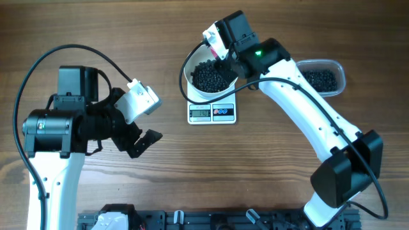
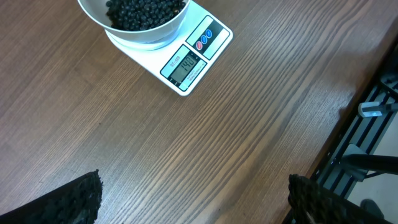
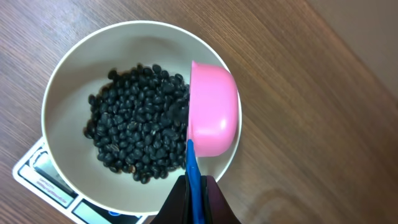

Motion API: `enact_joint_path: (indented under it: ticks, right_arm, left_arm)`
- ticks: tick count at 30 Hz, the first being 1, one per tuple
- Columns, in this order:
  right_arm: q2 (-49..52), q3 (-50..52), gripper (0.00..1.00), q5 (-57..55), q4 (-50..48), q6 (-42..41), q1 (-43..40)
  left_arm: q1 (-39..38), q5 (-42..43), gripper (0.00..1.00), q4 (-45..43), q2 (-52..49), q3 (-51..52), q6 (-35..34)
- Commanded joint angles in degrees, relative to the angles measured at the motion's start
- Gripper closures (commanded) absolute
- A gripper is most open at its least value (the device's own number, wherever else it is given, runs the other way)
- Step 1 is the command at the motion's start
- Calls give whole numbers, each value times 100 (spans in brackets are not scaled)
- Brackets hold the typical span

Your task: Scoop item into bowl and weigh 150g on scale

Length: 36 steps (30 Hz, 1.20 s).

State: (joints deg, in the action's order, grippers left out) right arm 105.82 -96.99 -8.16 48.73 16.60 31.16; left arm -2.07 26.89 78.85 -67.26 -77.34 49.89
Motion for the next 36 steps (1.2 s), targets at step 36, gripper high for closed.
enact_joint_path:
  ticks: [36]
  right_arm:
    - [-1351, -647, 96, 1486, 1484, -1513, -2352]
  left_arm:
    - [48, 50, 0, -13, 52, -90, 90]
